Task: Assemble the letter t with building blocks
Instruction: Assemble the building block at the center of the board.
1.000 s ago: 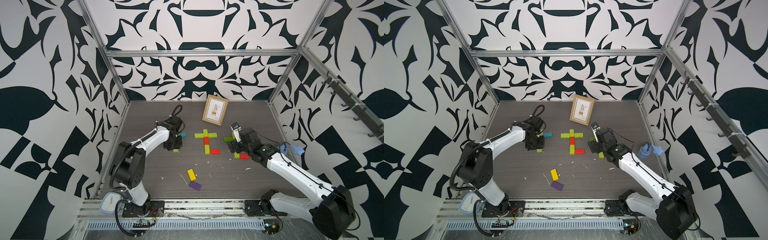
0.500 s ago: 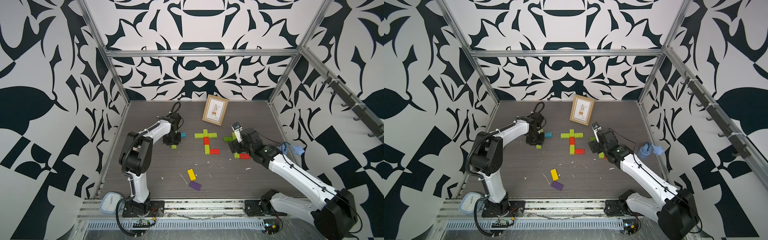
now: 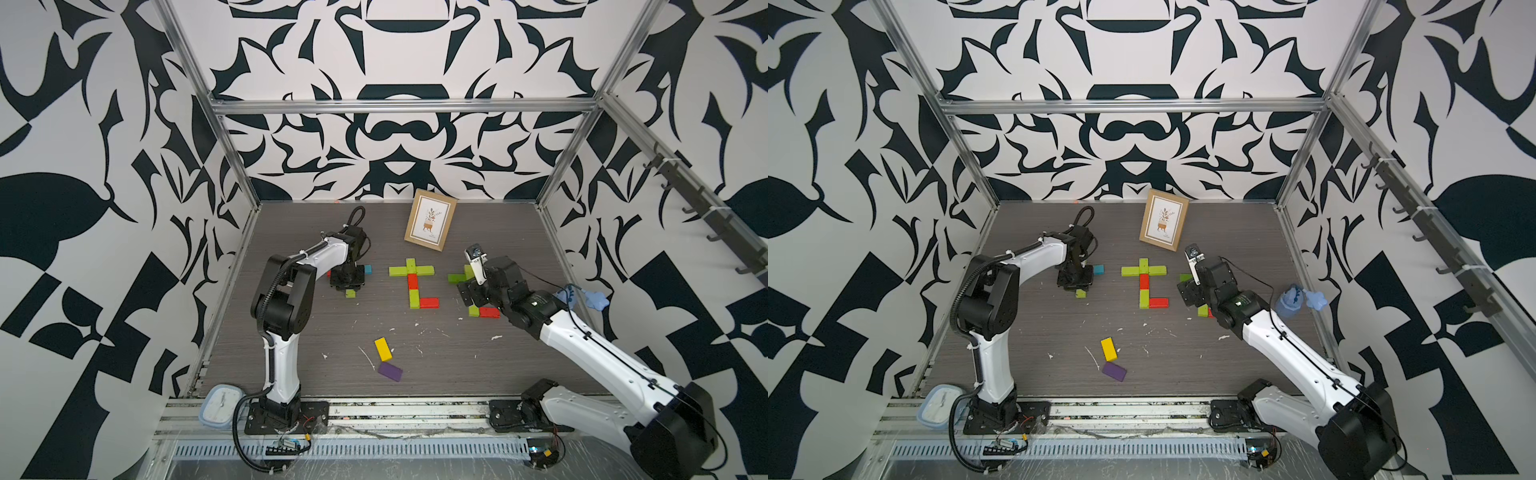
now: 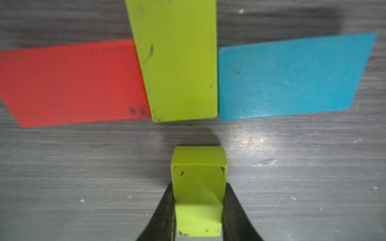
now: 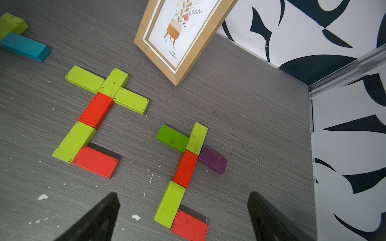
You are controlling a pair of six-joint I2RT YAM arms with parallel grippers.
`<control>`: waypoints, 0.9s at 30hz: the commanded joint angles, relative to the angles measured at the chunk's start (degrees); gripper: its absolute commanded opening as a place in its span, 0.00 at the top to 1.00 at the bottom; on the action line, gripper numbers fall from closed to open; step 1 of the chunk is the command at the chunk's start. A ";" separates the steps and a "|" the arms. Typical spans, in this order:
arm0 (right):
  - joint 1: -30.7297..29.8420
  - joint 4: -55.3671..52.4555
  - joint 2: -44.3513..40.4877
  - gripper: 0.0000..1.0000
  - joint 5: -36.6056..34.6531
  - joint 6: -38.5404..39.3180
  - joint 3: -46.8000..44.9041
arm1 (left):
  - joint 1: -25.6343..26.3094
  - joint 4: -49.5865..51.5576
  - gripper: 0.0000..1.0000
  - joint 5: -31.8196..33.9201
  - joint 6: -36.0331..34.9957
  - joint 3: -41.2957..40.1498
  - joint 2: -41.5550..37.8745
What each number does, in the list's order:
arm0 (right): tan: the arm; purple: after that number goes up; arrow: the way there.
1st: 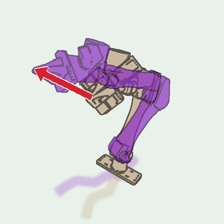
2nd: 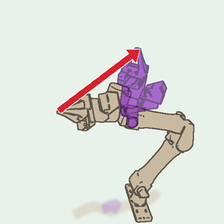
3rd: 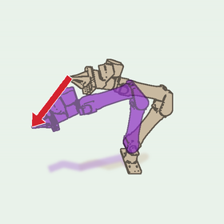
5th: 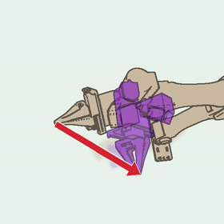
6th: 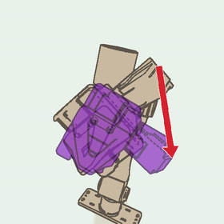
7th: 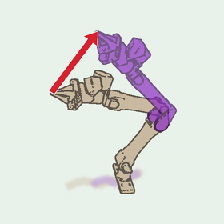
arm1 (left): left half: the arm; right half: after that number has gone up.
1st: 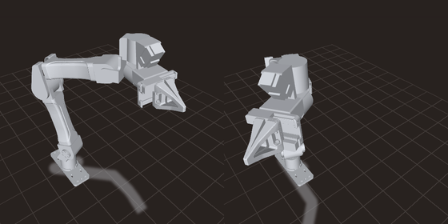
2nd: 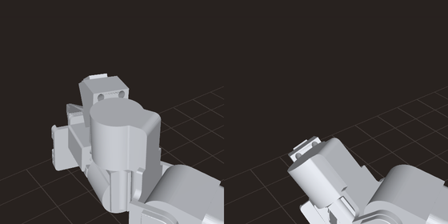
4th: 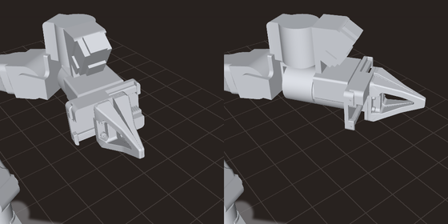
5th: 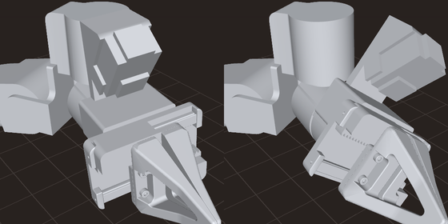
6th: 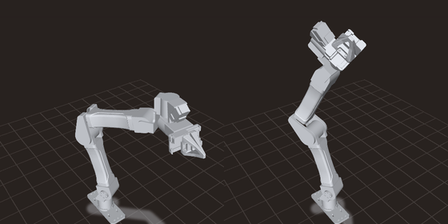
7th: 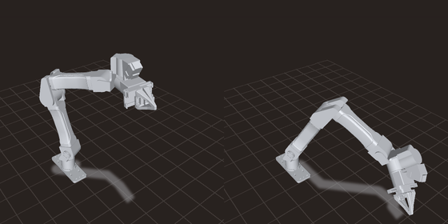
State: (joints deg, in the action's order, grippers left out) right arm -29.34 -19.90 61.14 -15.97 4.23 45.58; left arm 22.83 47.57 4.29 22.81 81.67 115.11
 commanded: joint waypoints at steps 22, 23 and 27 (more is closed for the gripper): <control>-0.29 0.65 -0.85 0.01 -1.07 -0.38 1.61 | -1.22 2.61 0.66 2.91 1.93 4.19 4.18; -0.31 0.65 -0.85 0.01 -1.00 -0.44 1.62 | -1.32 2.61 0.65 2.89 1.92 4.33 4.32; -0.40 0.65 -0.81 0.01 -1.14 -0.29 1.61 | -1.48 2.69 0.65 3.36 1.96 4.65 4.87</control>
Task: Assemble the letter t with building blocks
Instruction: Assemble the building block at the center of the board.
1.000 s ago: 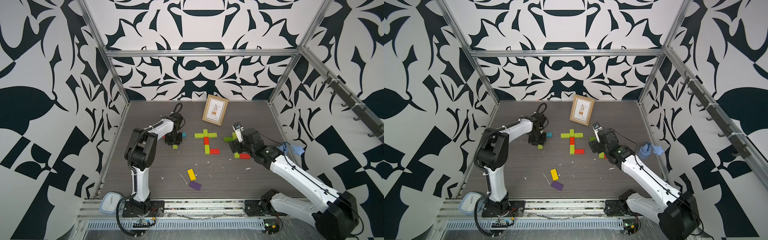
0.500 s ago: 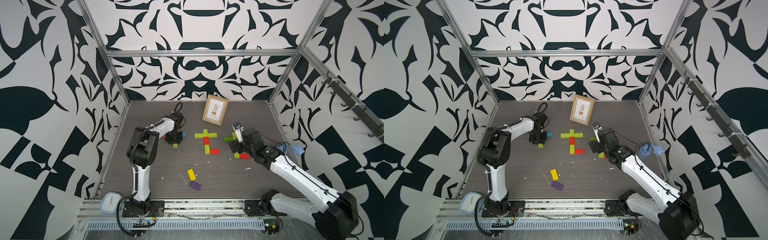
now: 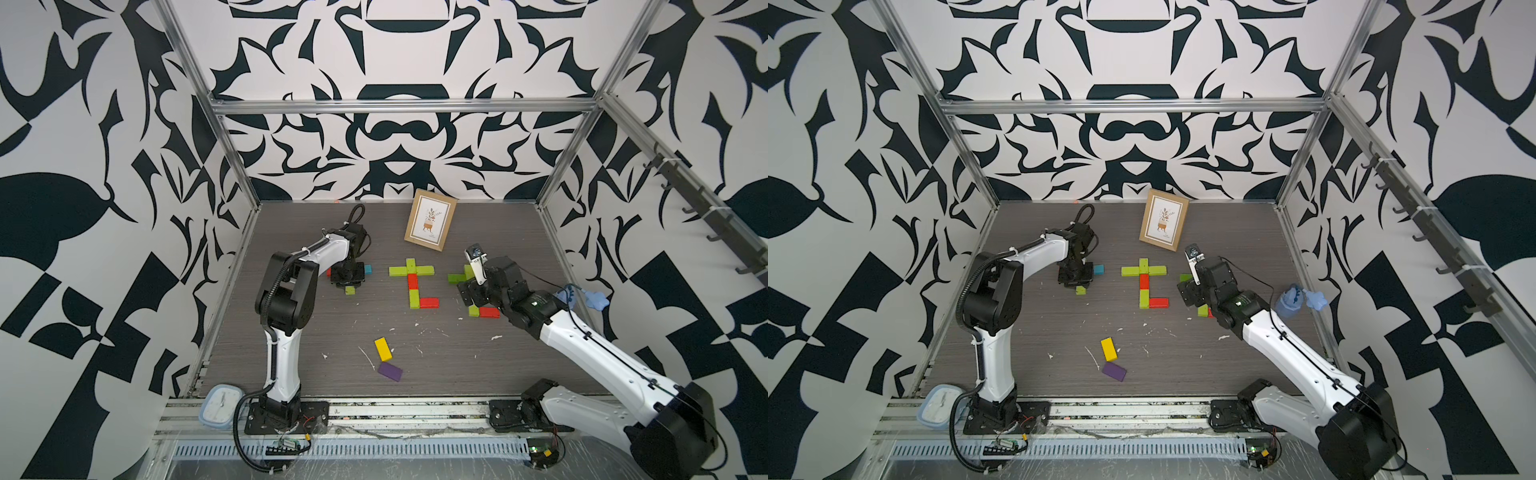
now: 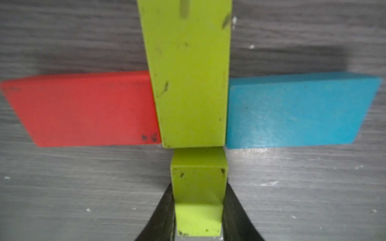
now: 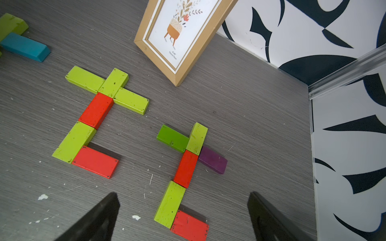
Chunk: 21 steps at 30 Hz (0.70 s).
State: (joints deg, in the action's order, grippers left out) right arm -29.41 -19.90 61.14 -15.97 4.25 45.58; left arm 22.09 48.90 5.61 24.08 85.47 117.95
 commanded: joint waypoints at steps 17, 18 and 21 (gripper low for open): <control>-0.38 0.75 -0.32 0.01 -1.35 -0.21 1.51 | -1.18 1.35 0.64 2.90 0.46 1.67 3.25; -0.36 0.74 -0.34 0.01 -1.35 -0.21 1.53 | -1.26 1.28 0.64 2.91 0.49 1.70 3.25; -0.38 0.83 -0.15 0.01 -1.35 -0.12 1.52 | -1.27 1.20 0.64 2.88 0.30 1.89 3.32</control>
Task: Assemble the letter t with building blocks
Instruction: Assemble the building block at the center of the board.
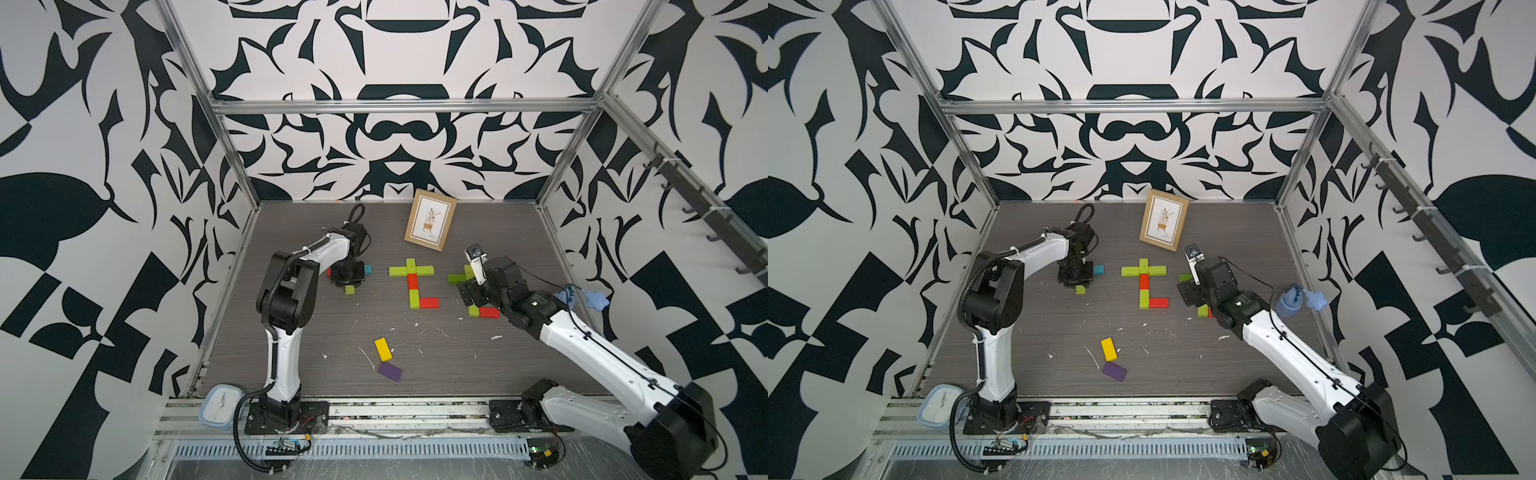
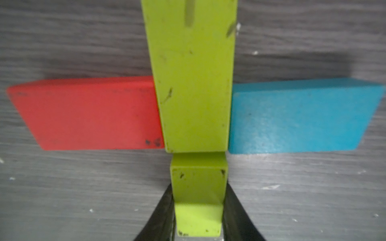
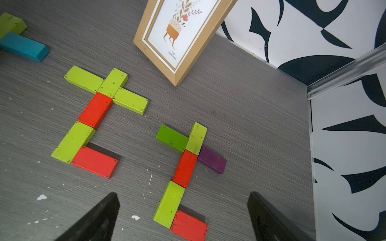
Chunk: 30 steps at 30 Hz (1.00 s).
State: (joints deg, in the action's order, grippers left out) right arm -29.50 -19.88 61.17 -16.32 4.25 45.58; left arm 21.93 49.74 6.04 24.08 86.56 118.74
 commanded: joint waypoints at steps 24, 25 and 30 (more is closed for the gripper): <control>-0.39 1.27 0.38 0.01 -1.17 -0.05 1.35 | -1.48 0.53 0.64 2.57 -0.15 2.50 3.78; -0.43 1.25 0.44 0.01 -1.19 -0.08 1.35 | -1.55 0.51 0.64 2.57 -0.17 2.56 3.87; -0.46 1.33 0.40 0.01 -1.10 -0.03 1.31 | -1.54 0.64 0.63 2.35 -0.14 2.91 4.05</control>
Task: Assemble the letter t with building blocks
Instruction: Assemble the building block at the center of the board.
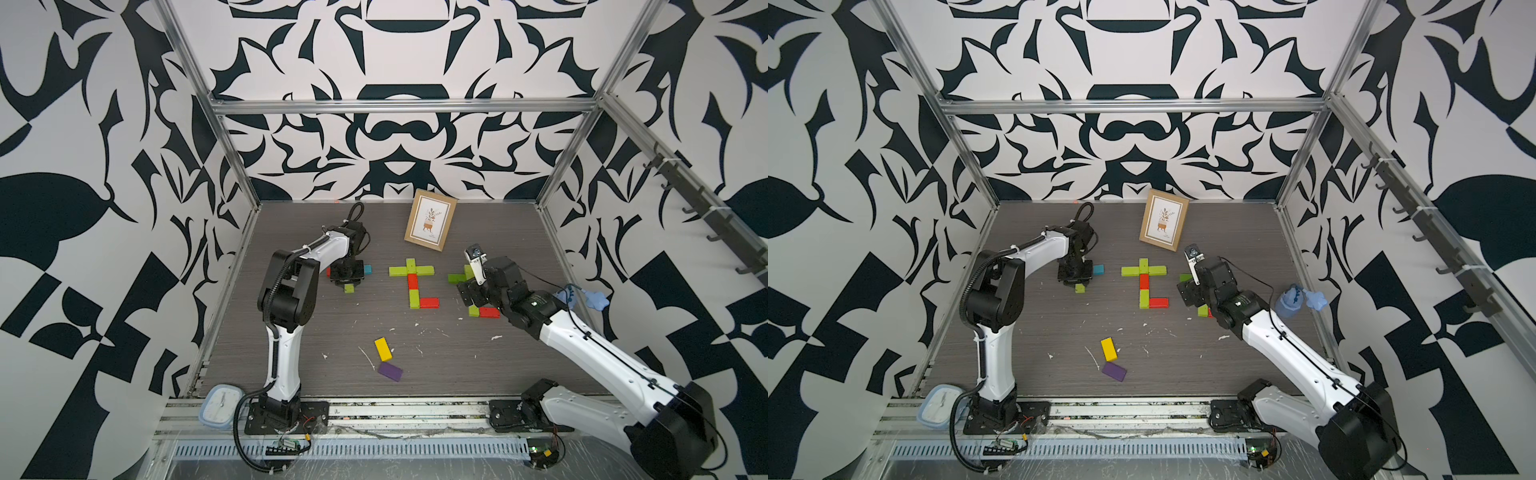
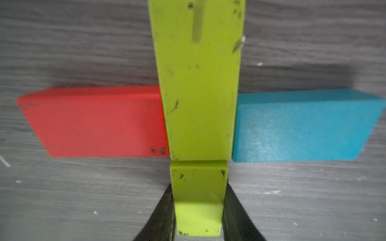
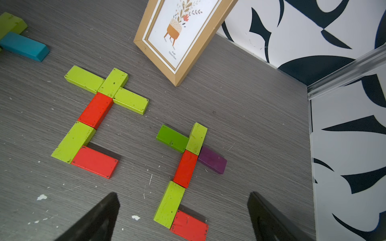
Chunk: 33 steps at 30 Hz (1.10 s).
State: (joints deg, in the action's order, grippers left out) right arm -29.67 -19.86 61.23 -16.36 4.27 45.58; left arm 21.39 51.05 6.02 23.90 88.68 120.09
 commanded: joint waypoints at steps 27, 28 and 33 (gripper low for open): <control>-0.29 1.16 0.35 0.01 -1.31 0.12 1.49 | -0.99 -2.26 0.51 0.22 -1.28 -0.05 1.91; -0.30 1.23 0.39 0.01 -1.30 0.12 1.44 | -0.96 -2.30 0.51 -0.03 -1.42 -0.09 1.89; -0.28 1.22 0.63 0.01 -1.33 0.19 1.50 | -0.91 -2.75 0.49 -1.26 -1.73 -0.57 1.24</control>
State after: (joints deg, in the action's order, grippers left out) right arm -29.71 -19.84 61.73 -16.78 4.47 45.58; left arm 20.64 51.18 5.89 22.37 89.03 120.33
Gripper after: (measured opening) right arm 0.993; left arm 0.506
